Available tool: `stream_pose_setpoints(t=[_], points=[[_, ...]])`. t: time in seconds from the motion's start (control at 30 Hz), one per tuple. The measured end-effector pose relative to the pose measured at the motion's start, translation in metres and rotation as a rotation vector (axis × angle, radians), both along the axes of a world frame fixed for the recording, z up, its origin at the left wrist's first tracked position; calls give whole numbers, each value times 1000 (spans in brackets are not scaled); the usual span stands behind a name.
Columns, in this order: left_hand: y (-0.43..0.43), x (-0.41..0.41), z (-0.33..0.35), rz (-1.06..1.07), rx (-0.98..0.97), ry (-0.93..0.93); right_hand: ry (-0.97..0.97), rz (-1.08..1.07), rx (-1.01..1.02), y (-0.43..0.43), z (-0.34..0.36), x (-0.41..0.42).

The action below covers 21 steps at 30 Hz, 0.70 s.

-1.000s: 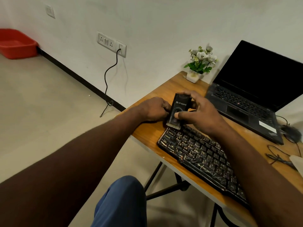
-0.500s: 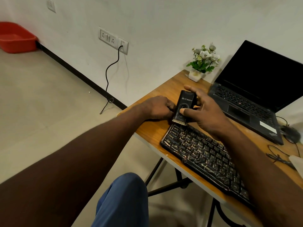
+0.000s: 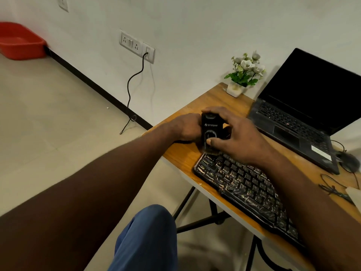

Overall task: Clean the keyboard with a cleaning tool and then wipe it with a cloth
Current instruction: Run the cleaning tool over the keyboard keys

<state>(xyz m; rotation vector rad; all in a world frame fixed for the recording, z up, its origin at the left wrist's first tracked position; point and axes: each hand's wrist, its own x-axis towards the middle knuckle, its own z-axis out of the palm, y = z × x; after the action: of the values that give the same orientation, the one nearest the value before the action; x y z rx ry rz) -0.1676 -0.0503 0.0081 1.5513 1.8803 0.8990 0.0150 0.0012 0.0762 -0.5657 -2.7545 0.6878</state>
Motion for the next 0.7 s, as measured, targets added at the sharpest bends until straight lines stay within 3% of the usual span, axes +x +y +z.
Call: stream_pose_setpoints(t=[0.23, 0.37, 0.5, 0.63, 0.7], points=[[0, 0, -1, 20, -16, -7, 4, 0, 121, 0, 4, 1], [-3, -1, 1, 18, 5, -3, 26, 39, 57, 0, 3, 5], [-1, 1, 2, 20, -29, 1, 54, -16, 128, 0, -1, 6], [-2, 0, 0, 18, -16, -7, 76, 35, 21, -3, 2, 8], [-2, 0, 3, 14, -37, 2, 107, -21, 96, -2, 0, 8]])
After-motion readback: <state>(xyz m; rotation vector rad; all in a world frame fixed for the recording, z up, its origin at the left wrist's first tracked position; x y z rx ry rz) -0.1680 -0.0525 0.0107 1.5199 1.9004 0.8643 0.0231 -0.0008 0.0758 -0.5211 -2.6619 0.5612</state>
